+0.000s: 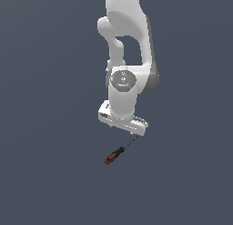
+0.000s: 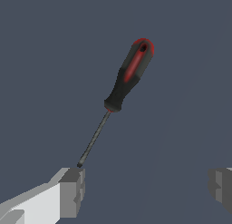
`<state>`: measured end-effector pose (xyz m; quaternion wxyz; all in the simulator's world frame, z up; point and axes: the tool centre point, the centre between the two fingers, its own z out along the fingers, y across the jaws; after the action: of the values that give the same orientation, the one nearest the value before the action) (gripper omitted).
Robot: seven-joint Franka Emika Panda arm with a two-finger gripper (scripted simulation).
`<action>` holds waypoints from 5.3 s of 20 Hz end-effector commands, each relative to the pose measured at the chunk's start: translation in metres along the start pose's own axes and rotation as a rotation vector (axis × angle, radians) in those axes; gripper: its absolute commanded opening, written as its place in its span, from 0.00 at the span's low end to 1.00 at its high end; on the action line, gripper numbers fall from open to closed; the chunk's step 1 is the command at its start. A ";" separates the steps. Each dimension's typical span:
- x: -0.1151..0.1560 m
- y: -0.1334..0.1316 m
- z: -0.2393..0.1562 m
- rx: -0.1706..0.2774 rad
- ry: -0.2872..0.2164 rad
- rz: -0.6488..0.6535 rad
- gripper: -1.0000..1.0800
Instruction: Pick up the object and move it to a goal position.
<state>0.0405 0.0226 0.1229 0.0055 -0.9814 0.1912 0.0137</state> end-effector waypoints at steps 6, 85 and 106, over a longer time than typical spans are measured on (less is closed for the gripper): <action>0.021 -0.010 0.023 0.001 0.011 0.207 0.96; -0.007 -0.159 -0.099 0.000 0.031 0.482 0.00; -0.026 -0.223 -0.192 0.001 0.030 0.481 0.00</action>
<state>0.1046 0.2349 0.3147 -0.0003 -0.9077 0.4196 0.0002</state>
